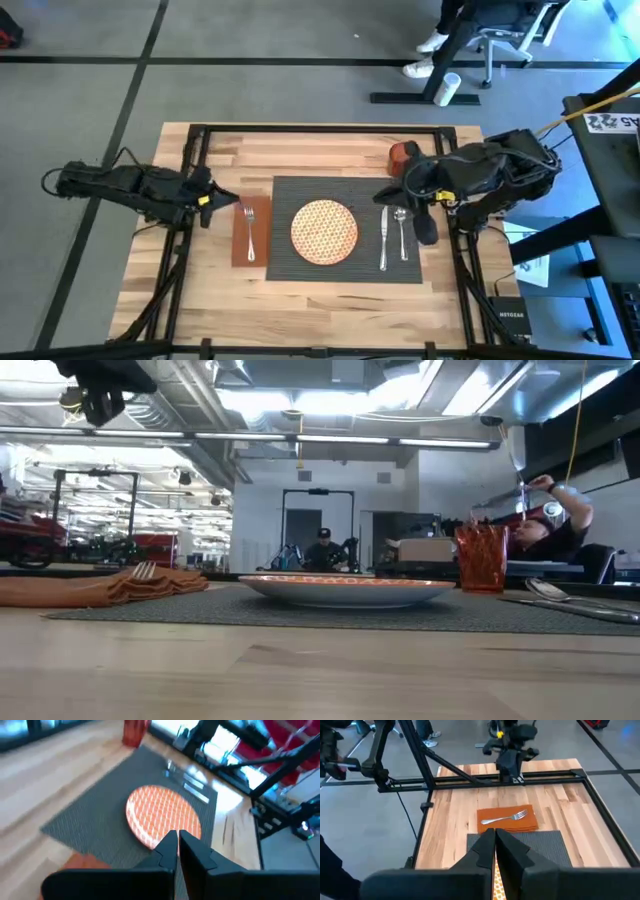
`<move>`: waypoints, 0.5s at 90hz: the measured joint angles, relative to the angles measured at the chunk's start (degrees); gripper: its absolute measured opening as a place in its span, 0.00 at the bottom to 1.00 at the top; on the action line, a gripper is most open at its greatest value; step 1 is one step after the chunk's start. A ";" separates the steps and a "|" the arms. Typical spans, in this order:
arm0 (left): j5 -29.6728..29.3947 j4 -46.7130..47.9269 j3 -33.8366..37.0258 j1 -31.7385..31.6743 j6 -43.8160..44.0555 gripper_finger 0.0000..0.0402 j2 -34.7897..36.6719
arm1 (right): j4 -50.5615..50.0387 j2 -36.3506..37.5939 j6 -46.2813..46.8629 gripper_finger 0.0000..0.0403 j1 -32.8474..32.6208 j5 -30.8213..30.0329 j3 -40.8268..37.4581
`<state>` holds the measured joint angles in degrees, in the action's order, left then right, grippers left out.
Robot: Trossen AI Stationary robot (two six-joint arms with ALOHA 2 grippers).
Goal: Set table place
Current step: Return to Home Position
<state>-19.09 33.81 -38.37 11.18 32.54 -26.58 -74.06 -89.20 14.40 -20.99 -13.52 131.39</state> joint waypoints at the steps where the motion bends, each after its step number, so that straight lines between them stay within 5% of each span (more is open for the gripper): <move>1: -0.19 -0.29 0.00 0.00 -0.32 0.00 0.21 | -0.07 0.01 -0.12 0.00 0.00 0.00 0.00; 45: -3.74 -2.80 0.00 0.00 -6.03 0.00 4.52 | -3.77 2.55 -1.13 0.00 0.00 1.55 -3.18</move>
<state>-22.82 31.00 -38.37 11.18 26.50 -22.06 -77.82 -86.65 13.27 -20.99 -11.97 128.21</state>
